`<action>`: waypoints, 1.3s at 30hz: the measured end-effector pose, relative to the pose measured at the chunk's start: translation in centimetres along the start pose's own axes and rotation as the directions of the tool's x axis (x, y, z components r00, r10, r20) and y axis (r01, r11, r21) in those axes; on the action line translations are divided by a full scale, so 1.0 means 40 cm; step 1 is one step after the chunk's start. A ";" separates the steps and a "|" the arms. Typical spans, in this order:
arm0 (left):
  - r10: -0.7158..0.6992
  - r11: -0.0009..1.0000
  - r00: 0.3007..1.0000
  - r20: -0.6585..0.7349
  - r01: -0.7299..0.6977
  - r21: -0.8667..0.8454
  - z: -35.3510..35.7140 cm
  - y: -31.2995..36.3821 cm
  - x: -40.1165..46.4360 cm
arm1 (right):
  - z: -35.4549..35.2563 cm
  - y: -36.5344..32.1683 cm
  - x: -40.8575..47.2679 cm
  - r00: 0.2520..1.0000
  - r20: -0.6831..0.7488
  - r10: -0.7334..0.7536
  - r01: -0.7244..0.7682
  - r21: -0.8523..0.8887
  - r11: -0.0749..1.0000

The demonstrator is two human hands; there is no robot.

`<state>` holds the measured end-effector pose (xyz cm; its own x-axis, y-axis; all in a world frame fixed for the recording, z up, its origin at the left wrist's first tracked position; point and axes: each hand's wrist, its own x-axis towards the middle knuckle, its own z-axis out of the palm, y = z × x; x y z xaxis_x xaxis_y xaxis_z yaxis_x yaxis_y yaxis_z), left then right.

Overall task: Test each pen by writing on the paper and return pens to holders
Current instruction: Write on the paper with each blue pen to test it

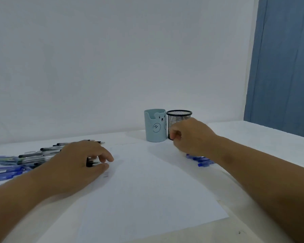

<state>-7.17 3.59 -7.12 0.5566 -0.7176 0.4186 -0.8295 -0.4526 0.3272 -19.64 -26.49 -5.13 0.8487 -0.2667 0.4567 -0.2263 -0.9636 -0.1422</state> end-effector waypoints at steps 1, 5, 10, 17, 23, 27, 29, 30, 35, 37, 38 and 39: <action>-0.009 1.000 1.000 -0.015 0.008 -0.022 -0.012 0.000 0.003 | 0.004 -0.035 -0.003 0.998 0.011 -0.054 0.053 0.035 0.998; -0.117 0.990 0.990 -0.079 0.110 -0.092 -0.081 -0.033 -0.001 | 0.015 -0.179 -0.006 0.962 0.063 -0.264 0.258 0.087 0.962; -0.341 0.935 0.940 -0.017 0.341 0.097 -0.193 -0.126 -0.031 | 0.040 -0.335 0.003 0.858 0.143 -0.494 0.483 0.106 0.869; -0.666 0.685 0.741 0.082 0.565 0.461 -0.307 -0.197 -0.080 | 0.130 -0.451 -0.006 0.741 -0.003 -0.672 0.648 0.265 0.714; -0.742 0.588 0.664 0.097 0.575 0.569 -0.307 -0.206 -0.086 | 0.162 -0.444 0.003 0.736 -0.038 -0.676 0.642 0.357 0.679; -0.733 0.579 0.677 0.067 0.569 0.583 -0.281 -0.212 -0.084 | 0.165 -0.446 0.002 0.742 -0.036 -0.670 0.625 0.399 0.671; -0.720 0.583 0.692 0.049 0.566 0.583 -0.271 -0.214 -0.079 | 0.165 -0.446 0.001 0.746 -0.042 -0.665 0.623 0.396 0.674; -0.721 0.582 0.691 0.040 0.574 0.576 -0.268 -0.219 -0.079 | 0.166 -0.445 0.001 0.744 -0.045 -0.666 0.626 0.396 0.672; -0.716 0.585 0.698 0.020 0.584 0.563 -0.263 -0.228 -0.078 | 0.166 -0.441 -0.003 0.741 -0.046 -0.669 0.627 0.404 0.666; -0.741 0.580 0.671 0.042 0.607 0.543 -0.264 -0.229 -0.075 | 0.164 -0.441 -0.004 0.743 -0.047 -0.667 0.625 0.405 0.667; -0.743 0.585 0.667 0.054 0.608 0.536 -0.264 -0.228 -0.075 | 0.164 -0.440 -0.005 0.743 -0.048 -0.668 0.625 0.406 0.666; -0.735 0.594 0.675 0.062 0.597 0.540 -0.264 -0.227 -0.075 | 0.164 -0.439 -0.005 0.742 -0.048 -0.669 0.626 0.406 0.666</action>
<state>-0.81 15.43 -2.40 0.9827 -0.1847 -0.0105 -0.1848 -0.9827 -0.0132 -12.70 -9.39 -8.49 0.7583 0.4456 0.4758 0.5747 -0.8015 -0.1652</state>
